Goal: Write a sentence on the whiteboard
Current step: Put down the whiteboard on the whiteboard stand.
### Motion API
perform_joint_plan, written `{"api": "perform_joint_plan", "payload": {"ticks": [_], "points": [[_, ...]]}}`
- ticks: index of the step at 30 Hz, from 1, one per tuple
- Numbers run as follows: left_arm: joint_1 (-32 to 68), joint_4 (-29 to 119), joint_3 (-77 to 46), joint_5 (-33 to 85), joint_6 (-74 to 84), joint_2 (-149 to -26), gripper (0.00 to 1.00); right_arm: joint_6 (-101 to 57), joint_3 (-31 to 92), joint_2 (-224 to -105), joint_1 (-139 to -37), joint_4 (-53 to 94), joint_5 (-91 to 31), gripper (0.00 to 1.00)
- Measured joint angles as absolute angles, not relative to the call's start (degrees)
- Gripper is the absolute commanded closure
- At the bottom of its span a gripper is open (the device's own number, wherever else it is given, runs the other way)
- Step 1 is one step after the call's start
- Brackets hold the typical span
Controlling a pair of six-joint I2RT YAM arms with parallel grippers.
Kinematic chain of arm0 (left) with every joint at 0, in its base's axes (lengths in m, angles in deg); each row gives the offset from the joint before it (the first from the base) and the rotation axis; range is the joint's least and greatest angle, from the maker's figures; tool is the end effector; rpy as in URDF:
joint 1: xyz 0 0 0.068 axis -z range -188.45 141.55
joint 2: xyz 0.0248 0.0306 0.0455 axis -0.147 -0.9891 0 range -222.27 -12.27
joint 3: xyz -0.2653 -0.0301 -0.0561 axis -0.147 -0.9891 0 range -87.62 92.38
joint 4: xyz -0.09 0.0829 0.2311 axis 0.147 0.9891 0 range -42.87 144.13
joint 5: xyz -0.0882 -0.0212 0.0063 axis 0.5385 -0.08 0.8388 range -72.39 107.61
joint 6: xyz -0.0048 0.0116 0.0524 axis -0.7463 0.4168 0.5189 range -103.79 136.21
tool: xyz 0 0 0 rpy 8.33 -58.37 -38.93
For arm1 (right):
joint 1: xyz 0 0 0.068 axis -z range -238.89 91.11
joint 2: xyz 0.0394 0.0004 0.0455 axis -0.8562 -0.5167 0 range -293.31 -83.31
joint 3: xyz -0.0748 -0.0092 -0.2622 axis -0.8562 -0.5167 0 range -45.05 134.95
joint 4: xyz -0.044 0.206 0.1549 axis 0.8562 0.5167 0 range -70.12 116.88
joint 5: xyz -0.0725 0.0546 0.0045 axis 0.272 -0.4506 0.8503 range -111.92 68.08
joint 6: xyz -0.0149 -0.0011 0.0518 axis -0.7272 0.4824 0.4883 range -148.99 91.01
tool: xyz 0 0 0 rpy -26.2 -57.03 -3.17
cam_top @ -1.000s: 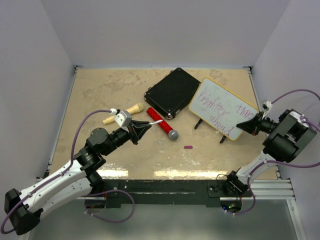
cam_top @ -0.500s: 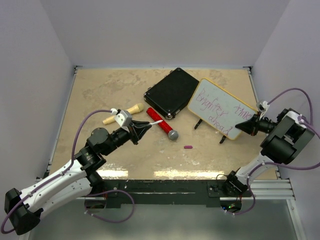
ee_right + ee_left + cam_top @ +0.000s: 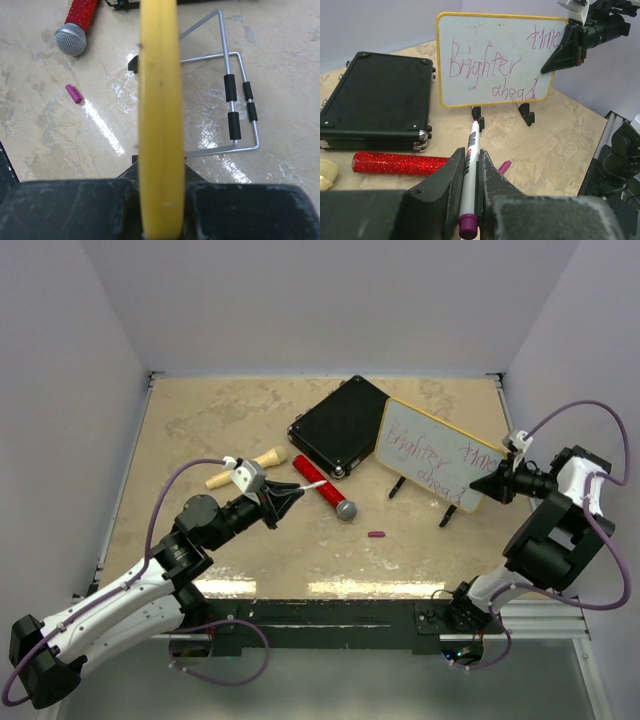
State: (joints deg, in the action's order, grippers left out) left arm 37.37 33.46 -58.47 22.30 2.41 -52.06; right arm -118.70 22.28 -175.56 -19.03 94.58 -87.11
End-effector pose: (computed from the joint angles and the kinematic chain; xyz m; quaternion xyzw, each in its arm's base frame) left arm 0.1222 -0.1300 0.3021 0.2183 0.6527 -0.3848 0.6150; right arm 0.2226 -0.1438 0.2408 -0.3129 0.7804 0.2926 0.4555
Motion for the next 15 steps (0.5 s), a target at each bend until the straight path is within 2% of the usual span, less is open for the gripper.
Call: {"api": "perform_joint_plan", "payload": {"ticks": [6,15], "points": [[37.4,33.5,-58.5,22.3,2.4,-51.9,1.0,-112.6,23.9,-171.5,-19.3,92.8,-87.3,1.0],[37.4,33.3,-58.5,22.6,2.4,-51.6,1.0,-103.2,27.4,-159.2,-23.6,92.0,-88.4,1.0]]}}
